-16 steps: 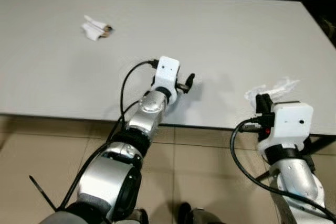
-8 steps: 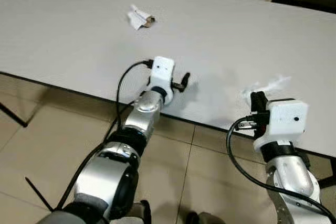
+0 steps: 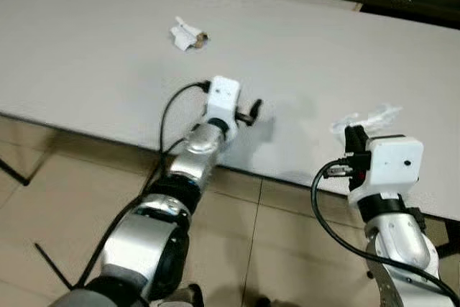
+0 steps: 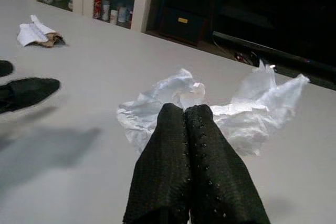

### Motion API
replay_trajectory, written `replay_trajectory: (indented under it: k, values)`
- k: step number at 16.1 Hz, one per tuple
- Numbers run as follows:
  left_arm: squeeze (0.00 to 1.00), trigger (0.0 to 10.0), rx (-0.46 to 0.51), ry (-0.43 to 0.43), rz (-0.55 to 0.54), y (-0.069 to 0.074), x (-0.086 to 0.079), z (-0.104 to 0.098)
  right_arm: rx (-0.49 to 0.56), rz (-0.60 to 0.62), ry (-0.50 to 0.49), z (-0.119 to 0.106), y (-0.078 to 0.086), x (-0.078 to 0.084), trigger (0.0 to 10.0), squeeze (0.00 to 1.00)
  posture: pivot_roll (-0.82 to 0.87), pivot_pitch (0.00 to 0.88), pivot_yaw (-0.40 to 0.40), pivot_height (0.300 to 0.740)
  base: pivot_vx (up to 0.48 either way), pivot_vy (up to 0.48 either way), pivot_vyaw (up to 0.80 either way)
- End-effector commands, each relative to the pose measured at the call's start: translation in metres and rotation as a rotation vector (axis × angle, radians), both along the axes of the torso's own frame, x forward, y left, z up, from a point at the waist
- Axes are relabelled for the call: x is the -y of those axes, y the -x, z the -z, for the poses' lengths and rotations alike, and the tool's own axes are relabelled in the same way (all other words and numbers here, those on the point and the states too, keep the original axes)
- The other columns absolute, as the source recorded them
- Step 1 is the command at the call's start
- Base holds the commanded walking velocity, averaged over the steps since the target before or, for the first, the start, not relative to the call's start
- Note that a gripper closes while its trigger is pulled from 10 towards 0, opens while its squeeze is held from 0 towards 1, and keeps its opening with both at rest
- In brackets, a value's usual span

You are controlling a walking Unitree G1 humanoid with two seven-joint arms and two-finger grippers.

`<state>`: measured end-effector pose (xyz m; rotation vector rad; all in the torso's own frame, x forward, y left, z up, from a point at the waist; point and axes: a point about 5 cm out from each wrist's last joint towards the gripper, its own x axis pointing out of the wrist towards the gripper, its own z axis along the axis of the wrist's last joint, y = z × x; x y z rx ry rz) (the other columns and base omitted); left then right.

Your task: Picking trash to rubbish bin

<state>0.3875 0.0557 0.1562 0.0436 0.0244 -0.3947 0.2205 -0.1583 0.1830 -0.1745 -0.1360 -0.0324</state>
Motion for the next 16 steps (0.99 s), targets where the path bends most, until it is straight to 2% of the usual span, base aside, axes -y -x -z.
replay_trajectory:
  k: [1, 7, 11, 16]
  values:
    - [0.00, 10.0, 0.013, 0.013, 0.019, 0.001, 0.008, -0.004, 0.016, 0.008, 0.002, -0.003, 0.001, 0.004, 10.0, 0.00, -0.01, 0.157, -0.031, 0.740, 0.472, 0.000, 0.00]
    - [0.00, 10.0, 0.018, 0.011, 0.011, 0.000, 0.007, -0.005, 0.023, -0.008, -0.002, -0.004, 0.001, 0.002, 10.0, 0.00, -0.02, 0.154, -0.029, 0.740, 0.470, 0.000, 0.00]
    - [0.00, 10.0, 0.066, 0.013, 0.010, 0.000, 0.007, -0.012, 0.052, -0.008, 0.003, -0.009, 0.003, 0.002, 10.0, 0.00, -0.02, 0.154, -0.026, 0.740, 0.472, 0.000, 0.00]
    - [0.00, 10.0, 0.079, 0.020, 0.011, 0.000, 0.007, -0.014, 0.070, -0.011, 0.003, -0.011, 0.004, 0.001, 10.0, 0.00, -0.01, 0.152, -0.024, 0.740, 0.470, 0.000, 0.00]
